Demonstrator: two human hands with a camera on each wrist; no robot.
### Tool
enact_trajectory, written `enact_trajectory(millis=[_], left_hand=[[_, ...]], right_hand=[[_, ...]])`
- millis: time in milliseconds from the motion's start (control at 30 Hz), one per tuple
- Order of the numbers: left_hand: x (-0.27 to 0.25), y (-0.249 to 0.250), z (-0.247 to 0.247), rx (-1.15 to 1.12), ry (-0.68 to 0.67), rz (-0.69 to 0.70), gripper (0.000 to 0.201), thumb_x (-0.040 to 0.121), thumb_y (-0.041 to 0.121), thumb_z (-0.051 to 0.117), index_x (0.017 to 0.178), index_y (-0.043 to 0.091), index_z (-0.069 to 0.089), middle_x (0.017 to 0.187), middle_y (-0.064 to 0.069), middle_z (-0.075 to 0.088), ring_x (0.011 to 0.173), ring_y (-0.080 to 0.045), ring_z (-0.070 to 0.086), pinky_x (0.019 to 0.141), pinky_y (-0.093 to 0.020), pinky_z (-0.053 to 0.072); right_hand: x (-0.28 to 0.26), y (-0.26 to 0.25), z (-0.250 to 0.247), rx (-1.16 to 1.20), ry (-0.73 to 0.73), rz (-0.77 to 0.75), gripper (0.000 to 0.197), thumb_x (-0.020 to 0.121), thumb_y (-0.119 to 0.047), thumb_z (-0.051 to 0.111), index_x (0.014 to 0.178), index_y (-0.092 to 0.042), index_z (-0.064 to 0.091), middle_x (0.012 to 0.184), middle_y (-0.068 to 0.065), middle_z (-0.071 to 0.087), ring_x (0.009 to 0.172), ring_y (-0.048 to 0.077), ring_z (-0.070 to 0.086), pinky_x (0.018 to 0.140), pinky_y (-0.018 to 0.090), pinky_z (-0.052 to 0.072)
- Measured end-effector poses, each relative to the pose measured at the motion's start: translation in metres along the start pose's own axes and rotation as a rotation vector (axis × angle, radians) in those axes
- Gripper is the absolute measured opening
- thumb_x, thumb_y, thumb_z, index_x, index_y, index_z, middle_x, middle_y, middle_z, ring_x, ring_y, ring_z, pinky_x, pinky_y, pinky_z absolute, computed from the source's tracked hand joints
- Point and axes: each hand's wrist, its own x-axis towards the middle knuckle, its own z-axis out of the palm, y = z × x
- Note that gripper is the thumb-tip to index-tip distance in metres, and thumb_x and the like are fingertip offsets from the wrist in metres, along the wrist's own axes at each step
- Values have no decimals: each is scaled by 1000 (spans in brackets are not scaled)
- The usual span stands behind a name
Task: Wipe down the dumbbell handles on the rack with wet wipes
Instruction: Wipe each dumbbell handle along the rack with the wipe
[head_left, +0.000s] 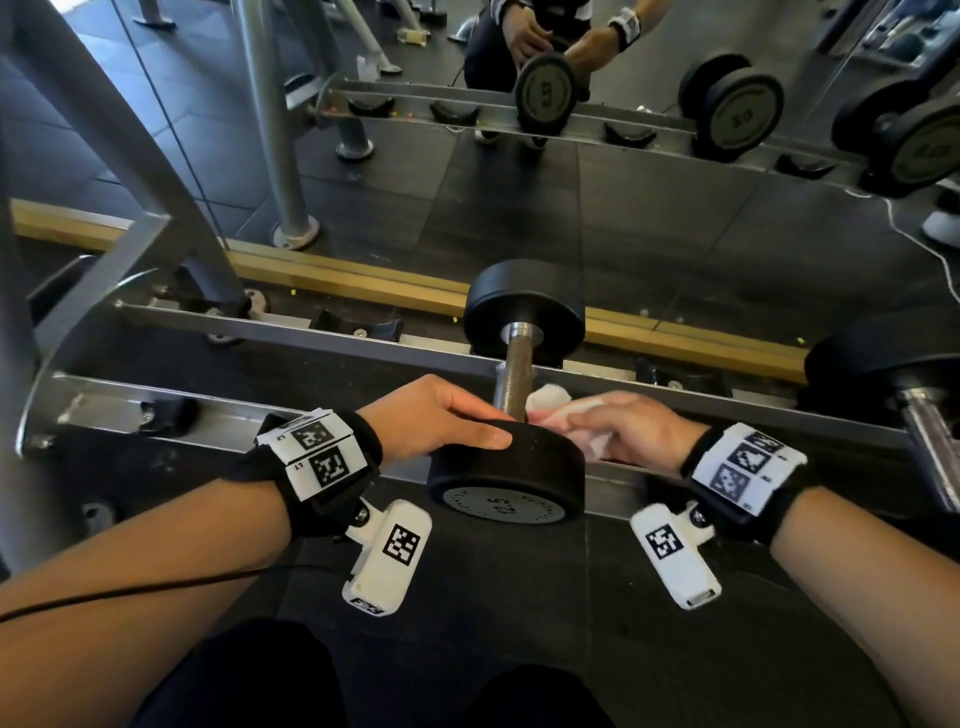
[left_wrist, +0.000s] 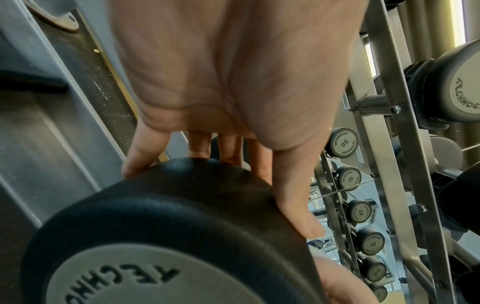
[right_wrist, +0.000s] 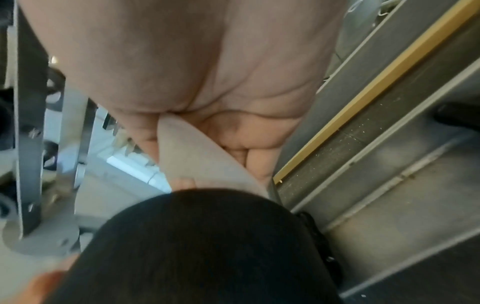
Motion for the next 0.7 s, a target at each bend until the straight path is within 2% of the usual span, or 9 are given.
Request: enact_trajectory(millis=[67, 133, 200, 300, 367, 467, 533, 600, 700], left_hand=[[-1, -1, 2, -5, 14, 8, 35, 77, 37, 75, 112, 31, 75, 108, 7, 75, 101, -7, 71, 82, -19, 54], [-2, -2, 3, -9, 27, 19, 41, 73, 40, 75, 113, 31, 75, 108, 8, 75, 101, -6, 70, 80, -16, 53], [-3, -2, 3, -17, 36, 29, 46, 69, 43, 74, 113, 31, 74, 107, 9, 76, 100, -5, 70, 77, -14, 53], [-4, -2, 4, -26, 44, 45, 46, 67, 44, 73, 112, 32, 74, 106, 10, 76, 99, -3, 70, 73, -9, 52], [-4, -2, 5, -36, 52, 50, 46, 67, 44, 73, 111, 32, 75, 105, 9, 76, 99, -4, 71, 75, -10, 52], [-5, 0, 7, -40, 54, 48, 43, 69, 43, 73, 110, 34, 75, 105, 10, 76, 99, -4, 71, 78, -12, 52], [-5, 0, 7, -28, 53, 39, 34, 76, 39, 74, 110, 36, 74, 105, 12, 76, 99, -3, 70, 83, -17, 51], [-5, -2, 7, -17, 56, 35, 27, 84, 32, 72, 111, 37, 73, 105, 12, 75, 99, -3, 70, 86, -19, 50], [-5, -3, 7, -22, 52, 39, 27, 86, 30, 72, 112, 35, 73, 105, 11, 76, 99, -3, 71, 79, -16, 53]], right_hand=[[7, -4, -6, 12, 119, -57, 33, 88, -21, 61, 120, -14, 68, 123, 6, 69, 113, 20, 65, 97, 32, 50], [19, -8, -8, 105, 206, -75, 31, 97, -17, 55, 127, -19, 63, 132, 7, 63, 121, 24, 59, 105, 39, 46], [32, -9, -4, 230, 212, -53, 33, 99, -13, 51, 131, -20, 60, 131, 8, 62, 119, 25, 60, 95, 35, 52], [41, -3, 5, 235, 189, -13, 28, 99, -16, 53, 124, -24, 64, 119, 7, 68, 105, 20, 67, 75, 29, 55], [38, 7, 7, 193, 161, -6, 29, 95, -21, 58, 123, -21, 65, 116, 7, 71, 103, 19, 68, 82, 31, 53], [28, 21, 2, 129, 74, 2, 41, 81, -27, 67, 121, -19, 68, 122, 6, 70, 113, 21, 65, 97, 36, 48], [27, 25, -5, 172, 102, 29, 42, 82, -16, 66, 124, -12, 66, 121, 13, 69, 113, 28, 65, 97, 42, 51], [30, 23, -10, 241, 237, 51, 41, 91, -7, 59, 132, -6, 57, 120, 21, 66, 110, 35, 64, 96, 48, 52], [34, 10, -6, 365, 273, 0, 32, 96, -10, 56, 128, -12, 60, 118, 18, 68, 105, 29, 67, 84, 40, 57]])
